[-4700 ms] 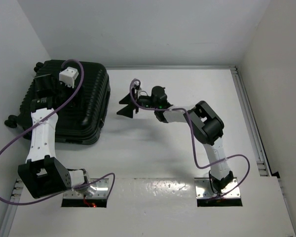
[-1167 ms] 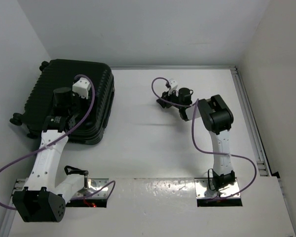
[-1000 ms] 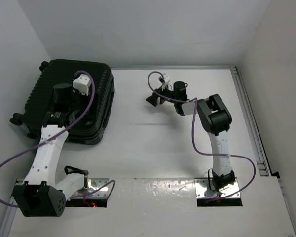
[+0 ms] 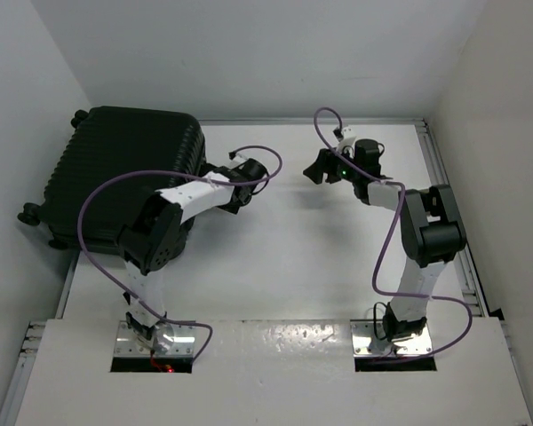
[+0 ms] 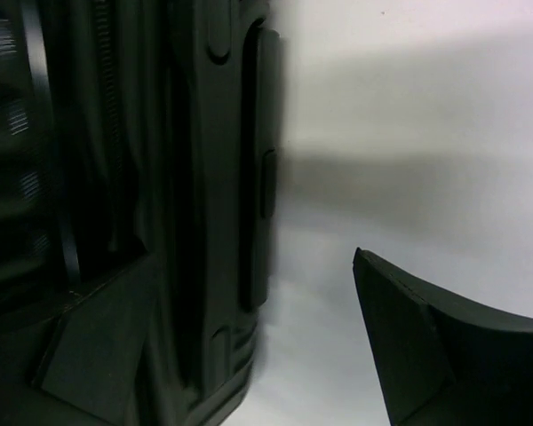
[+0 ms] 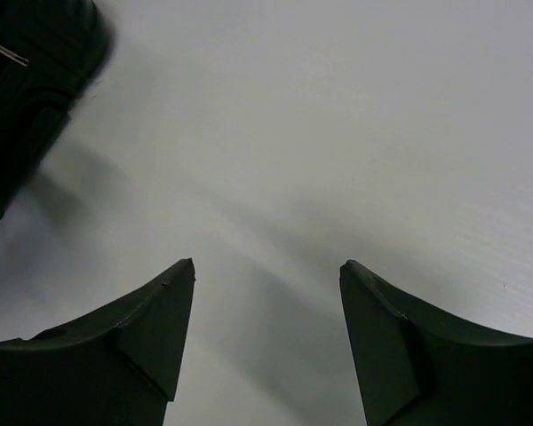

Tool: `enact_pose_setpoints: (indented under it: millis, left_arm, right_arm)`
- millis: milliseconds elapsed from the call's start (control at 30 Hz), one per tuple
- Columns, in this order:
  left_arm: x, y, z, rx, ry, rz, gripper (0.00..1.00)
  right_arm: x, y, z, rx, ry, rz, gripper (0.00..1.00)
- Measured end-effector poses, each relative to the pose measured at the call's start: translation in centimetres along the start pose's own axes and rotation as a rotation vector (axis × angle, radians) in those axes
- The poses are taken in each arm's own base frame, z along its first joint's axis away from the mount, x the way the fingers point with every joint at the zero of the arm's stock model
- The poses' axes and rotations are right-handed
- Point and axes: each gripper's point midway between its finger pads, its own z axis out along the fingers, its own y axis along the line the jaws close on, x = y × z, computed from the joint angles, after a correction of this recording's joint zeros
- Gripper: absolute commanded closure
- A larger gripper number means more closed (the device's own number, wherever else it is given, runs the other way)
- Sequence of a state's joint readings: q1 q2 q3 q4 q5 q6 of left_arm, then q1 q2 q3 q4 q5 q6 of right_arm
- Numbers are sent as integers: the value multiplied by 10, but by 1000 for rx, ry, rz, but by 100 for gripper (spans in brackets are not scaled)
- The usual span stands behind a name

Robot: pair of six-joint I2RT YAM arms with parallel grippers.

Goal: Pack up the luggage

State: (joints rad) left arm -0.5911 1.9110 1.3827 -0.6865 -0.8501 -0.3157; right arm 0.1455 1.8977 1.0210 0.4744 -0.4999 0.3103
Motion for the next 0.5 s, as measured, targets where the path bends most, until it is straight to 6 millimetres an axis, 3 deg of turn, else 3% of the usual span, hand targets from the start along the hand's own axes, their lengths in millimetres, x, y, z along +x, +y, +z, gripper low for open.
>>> enact_pose_setpoints:
  millis: [100,500]
  left_arm:
    - [5,-1,18,-16,43,-32,4]
    - [0,-12,44,-11,62,-107,7]
  right_arm:
    - [10,-2,-2,8,27,10,34]
    - [15,-6,-5,16,45,12,34]
